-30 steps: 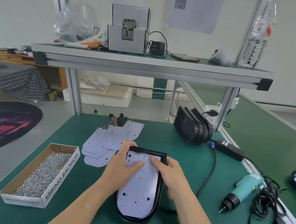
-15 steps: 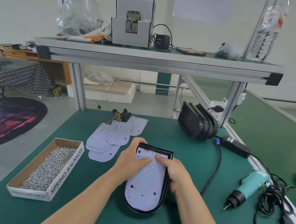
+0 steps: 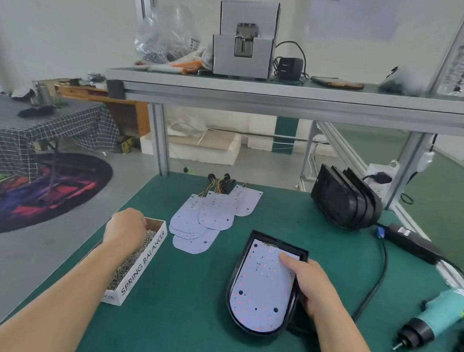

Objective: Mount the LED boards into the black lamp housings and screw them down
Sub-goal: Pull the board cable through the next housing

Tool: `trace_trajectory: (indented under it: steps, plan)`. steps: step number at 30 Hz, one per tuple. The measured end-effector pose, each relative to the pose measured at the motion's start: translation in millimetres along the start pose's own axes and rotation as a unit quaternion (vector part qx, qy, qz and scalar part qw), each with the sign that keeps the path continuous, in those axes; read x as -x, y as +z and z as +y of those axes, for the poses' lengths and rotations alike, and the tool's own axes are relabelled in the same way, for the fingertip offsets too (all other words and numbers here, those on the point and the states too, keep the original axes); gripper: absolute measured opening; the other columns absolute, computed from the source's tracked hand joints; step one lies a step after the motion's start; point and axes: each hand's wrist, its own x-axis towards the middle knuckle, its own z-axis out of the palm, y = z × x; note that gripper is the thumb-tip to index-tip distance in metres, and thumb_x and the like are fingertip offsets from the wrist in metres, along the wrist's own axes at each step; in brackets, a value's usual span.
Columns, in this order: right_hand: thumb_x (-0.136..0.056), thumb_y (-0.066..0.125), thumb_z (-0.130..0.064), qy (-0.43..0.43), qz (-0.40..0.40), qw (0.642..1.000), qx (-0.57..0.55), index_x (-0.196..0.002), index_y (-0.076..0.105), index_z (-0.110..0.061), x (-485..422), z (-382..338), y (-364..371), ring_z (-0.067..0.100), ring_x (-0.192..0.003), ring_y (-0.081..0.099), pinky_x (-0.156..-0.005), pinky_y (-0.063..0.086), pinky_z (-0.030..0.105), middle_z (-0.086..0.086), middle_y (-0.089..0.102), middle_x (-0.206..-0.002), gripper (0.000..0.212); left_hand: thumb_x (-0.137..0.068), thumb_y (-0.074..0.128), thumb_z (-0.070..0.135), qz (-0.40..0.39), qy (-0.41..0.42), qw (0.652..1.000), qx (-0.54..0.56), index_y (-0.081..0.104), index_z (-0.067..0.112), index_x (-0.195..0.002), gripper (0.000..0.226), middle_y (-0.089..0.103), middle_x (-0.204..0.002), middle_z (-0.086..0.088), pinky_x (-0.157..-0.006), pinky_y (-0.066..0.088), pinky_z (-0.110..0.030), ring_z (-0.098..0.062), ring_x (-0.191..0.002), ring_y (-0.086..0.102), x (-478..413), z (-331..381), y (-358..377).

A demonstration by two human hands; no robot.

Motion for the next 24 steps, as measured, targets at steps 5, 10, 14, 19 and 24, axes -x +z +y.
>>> trace_trajectory:
  steps: [5,10,14,19,24]
  plan:
    - [-0.094,0.067,-0.011,-0.002,-0.004,1.0,-0.002,-0.1,0.073,-0.002,-2.0,1.2,0.0,0.032,-0.084,0.076,-0.084,0.059,0.044,0.014,0.078,-0.093,0.013,-0.087,0.057,0.004,-0.056,0.055,0.993,-0.086,0.077,0.021,-0.098,0.028,0.074,-0.106,-0.001,-0.082,0.057,-0.033,-0.024,-0.094,0.068,-0.6,-16.1,13.5]
    - [-0.093,0.068,-0.013,0.005,-0.004,1.0,0.002,-0.103,0.073,-0.001,-2.6,1.4,0.8,0.036,-0.09,0.075,-0.091,0.057,0.052,0.016,0.078,-0.095,0.016,-0.084,0.054,0.001,-0.025,0.062,0.997,-0.047,0.072,0.023,-0.084,0.028,0.069,-0.087,0.003,-0.067,0.046,-0.028,-0.02,-0.078,0.061,-2.1,-19.3,20.1]
    - [-0.093,0.068,-0.012,0.006,-0.008,1.0,0.004,-0.103,0.073,-0.001,-1.0,0.9,0.6,0.036,-0.092,0.074,-0.094,0.055,0.056,0.016,0.077,-0.096,0.016,-0.082,0.058,0.006,-0.059,0.081,0.994,-0.05,0.06,0.029,-0.072,0.025,0.066,-0.086,0.006,-0.071,0.047,-0.027,-0.02,-0.084,0.062,-3.5,-21.2,13.8]
    - [-0.093,0.068,-0.012,0.005,-0.001,1.0,0.009,-0.104,0.073,-0.001,-0.3,-0.7,1.5,0.036,-0.094,0.074,-0.095,0.055,0.056,0.016,0.077,-0.097,0.017,-0.086,0.062,0.009,-0.011,0.077,0.997,-0.029,0.059,0.025,-0.067,0.025,0.07,-0.085,0.002,-0.072,0.049,-0.031,-0.022,-0.082,0.064,-2.1,-28.2,16.6]
    - [-0.094,0.067,-0.012,0.007,-0.003,1.0,0.005,-0.105,0.073,-0.001,0.7,-1.1,1.7,0.037,-0.095,0.073,-0.096,0.054,0.056,0.016,0.077,-0.098,0.016,-0.092,0.053,0.011,0.009,0.034,0.999,0.024,0.06,0.014,-0.075,0.019,0.067,-0.078,-0.001,-0.066,0.051,-0.033,-0.02,-0.072,0.062,-3.2,-33.2,17.5]
